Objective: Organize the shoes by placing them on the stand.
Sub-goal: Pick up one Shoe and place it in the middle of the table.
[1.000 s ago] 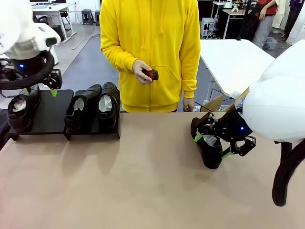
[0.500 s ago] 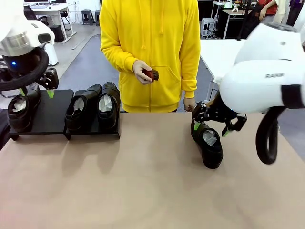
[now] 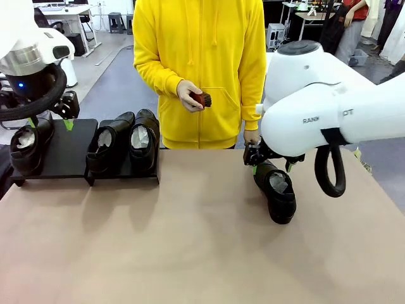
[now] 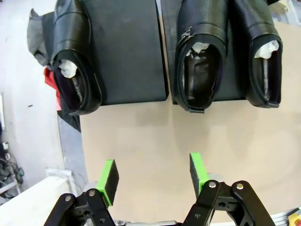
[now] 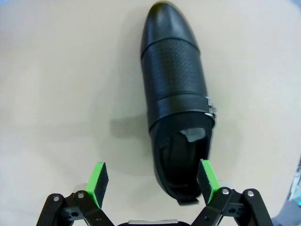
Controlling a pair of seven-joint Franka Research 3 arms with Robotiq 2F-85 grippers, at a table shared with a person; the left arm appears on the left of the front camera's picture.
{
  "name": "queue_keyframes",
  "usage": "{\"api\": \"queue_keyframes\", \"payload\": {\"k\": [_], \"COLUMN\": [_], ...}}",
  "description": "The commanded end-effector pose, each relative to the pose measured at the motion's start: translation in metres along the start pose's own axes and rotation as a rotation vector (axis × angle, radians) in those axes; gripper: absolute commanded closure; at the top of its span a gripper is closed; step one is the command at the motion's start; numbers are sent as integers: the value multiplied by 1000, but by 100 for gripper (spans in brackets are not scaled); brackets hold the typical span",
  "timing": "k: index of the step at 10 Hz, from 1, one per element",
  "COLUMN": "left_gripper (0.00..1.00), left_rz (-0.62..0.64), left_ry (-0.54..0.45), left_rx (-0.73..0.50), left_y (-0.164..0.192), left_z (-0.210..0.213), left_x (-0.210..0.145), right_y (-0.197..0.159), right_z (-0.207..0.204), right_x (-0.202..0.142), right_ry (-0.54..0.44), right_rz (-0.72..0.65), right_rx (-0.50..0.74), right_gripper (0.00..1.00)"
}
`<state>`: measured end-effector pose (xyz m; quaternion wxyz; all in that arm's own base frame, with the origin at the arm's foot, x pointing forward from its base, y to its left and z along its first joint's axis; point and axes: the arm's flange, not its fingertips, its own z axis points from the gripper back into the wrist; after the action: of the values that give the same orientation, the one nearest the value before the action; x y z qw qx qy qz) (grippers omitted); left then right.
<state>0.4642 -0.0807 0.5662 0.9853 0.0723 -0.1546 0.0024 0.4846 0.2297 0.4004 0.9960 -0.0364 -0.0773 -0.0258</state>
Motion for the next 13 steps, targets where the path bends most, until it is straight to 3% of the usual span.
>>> {"api": "queue_keyframes", "payload": {"k": [1, 6, 7, 11, 12, 13], "left_gripper": [22, 22, 22, 22, 22, 22], "left_rz": [6, 6, 6, 6, 6, 6], "left_ry": [-12, -12, -12, -12, -12, -12], "left_rx": [12, 12, 12, 12, 12, 12], "left_y": [1, 1, 1, 1, 1, 1], "left_z": [1, 1, 1, 1, 1, 1], "left_x": [0, 0, 0, 0, 0, 0], "right_y": [8, 12, 12, 6, 6, 6], "right_z": [-12, -65, -69, -66, -65, -66], "right_x": [8, 18, 18, 17, 17, 16], "right_ry": [35, 117, 113, 102, 103, 104], "right_rz": [-5, -3, 4, -14, -18, -22], "right_rx": [41, 96, 90, 45, 41, 31], "right_gripper": [0, 0, 6, 85, 100, 100]}}
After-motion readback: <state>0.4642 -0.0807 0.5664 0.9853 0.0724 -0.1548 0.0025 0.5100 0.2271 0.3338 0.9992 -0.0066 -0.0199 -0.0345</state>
